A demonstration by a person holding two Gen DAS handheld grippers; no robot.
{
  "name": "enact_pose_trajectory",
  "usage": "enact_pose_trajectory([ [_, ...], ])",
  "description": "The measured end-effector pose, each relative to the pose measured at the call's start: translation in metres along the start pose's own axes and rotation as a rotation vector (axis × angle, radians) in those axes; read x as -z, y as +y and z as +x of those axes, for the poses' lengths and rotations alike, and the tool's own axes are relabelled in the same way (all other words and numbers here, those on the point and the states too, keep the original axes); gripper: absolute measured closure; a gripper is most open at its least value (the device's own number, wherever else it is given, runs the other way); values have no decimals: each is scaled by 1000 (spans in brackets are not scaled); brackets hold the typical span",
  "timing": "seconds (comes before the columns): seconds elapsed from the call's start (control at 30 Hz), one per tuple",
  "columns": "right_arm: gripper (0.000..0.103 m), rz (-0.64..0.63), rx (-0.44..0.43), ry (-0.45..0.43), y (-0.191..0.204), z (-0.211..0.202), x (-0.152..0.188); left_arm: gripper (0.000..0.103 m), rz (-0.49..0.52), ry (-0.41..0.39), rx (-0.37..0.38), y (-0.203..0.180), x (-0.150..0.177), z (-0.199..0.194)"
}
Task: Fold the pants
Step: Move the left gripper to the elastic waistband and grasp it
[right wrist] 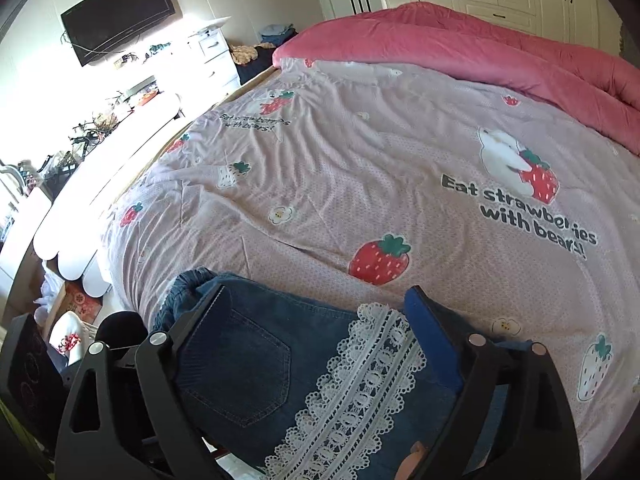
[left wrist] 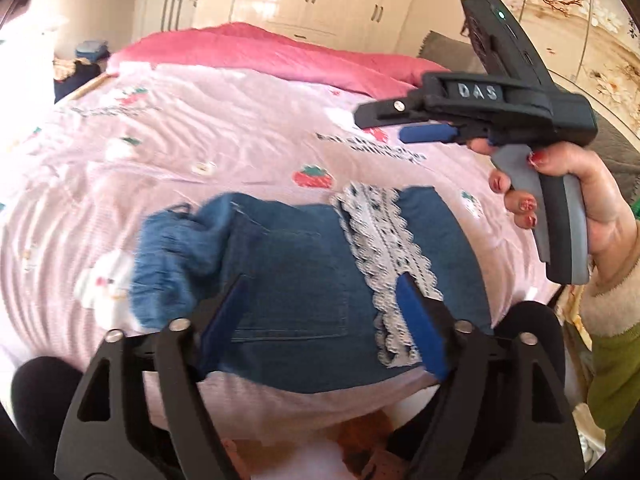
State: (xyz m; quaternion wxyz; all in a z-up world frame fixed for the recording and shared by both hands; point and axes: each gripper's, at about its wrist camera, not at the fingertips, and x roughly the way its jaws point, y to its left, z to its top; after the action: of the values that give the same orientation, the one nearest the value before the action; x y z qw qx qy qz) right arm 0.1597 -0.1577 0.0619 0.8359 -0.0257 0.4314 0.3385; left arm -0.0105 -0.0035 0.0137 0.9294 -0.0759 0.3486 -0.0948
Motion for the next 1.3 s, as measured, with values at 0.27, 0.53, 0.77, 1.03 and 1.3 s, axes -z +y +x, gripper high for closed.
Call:
enact_pose_trajectory([
  [0.27, 9, 0, -5, 3, 14, -1, -3, 14, -57, -23, -106, 29, -2, -22],
  [0.53, 6, -50, -50, -6, 46, -5, -8, 9, -135, -18, -188, 61, 3, -38],
  [0.77, 5, -161, -64, 73, 80, 29, -16, 9, -189, 39, -202, 76, 18, -26],
  [1.03, 5, -216, -95, 212, 98, 89, -17, 9, -212, 94, -151, 82, 27, -4],
  [1.3, 6, -253, -142, 360, 105, 140, -8, 9, -242, 130, -114, 88, 32, 14],
])
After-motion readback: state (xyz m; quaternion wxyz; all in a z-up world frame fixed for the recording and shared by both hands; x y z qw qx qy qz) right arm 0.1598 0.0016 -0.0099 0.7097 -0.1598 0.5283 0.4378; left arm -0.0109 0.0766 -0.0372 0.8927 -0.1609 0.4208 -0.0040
